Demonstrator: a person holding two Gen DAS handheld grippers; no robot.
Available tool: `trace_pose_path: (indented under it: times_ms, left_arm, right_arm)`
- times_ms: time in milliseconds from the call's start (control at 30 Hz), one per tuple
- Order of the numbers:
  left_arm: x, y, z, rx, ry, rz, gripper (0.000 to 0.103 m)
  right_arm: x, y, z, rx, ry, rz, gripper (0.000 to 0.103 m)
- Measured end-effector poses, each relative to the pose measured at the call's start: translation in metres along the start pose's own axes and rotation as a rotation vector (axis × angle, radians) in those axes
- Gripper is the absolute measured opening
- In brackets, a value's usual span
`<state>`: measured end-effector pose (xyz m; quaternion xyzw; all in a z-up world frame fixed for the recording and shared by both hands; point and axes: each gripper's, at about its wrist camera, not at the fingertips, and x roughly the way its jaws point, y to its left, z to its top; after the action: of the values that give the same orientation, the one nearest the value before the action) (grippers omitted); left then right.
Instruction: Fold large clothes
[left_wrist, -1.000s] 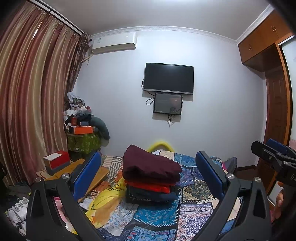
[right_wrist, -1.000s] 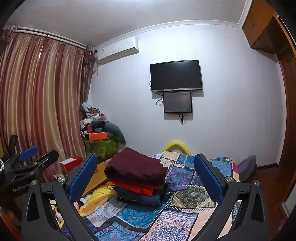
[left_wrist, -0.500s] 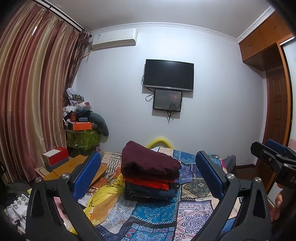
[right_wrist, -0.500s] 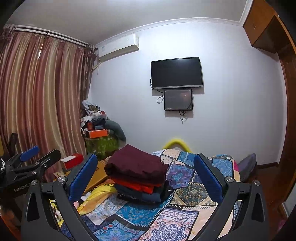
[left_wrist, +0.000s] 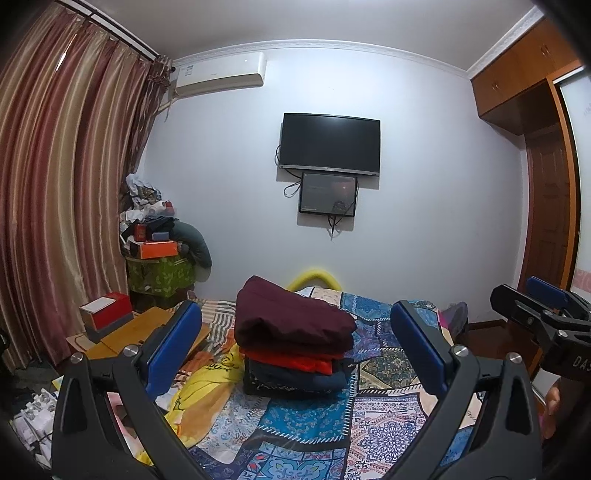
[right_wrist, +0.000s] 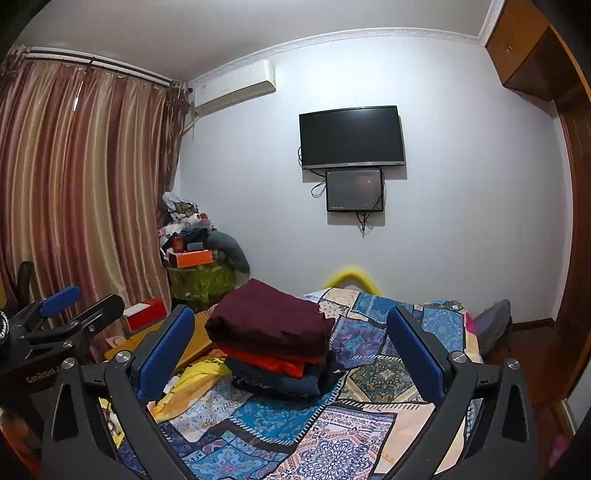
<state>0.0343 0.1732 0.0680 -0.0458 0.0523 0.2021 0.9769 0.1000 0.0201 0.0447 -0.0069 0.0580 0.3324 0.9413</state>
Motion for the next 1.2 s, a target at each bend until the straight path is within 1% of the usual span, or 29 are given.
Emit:
trace_pose_path:
  times_ms: [667,1200]
  left_arm:
    - [0.004,0.003,0.001,-0.028,0.026,-0.052,0.103]
    - [0.011,0.003,0.001,-0.037,0.048,-0.059,0.103]
  right_arm:
    - [0.002,-0.009,-0.003,0.032,0.012,0.001,0.103]
    - [0.008,-0.012,-0.004,0.048,0.028,0.001,0.103]
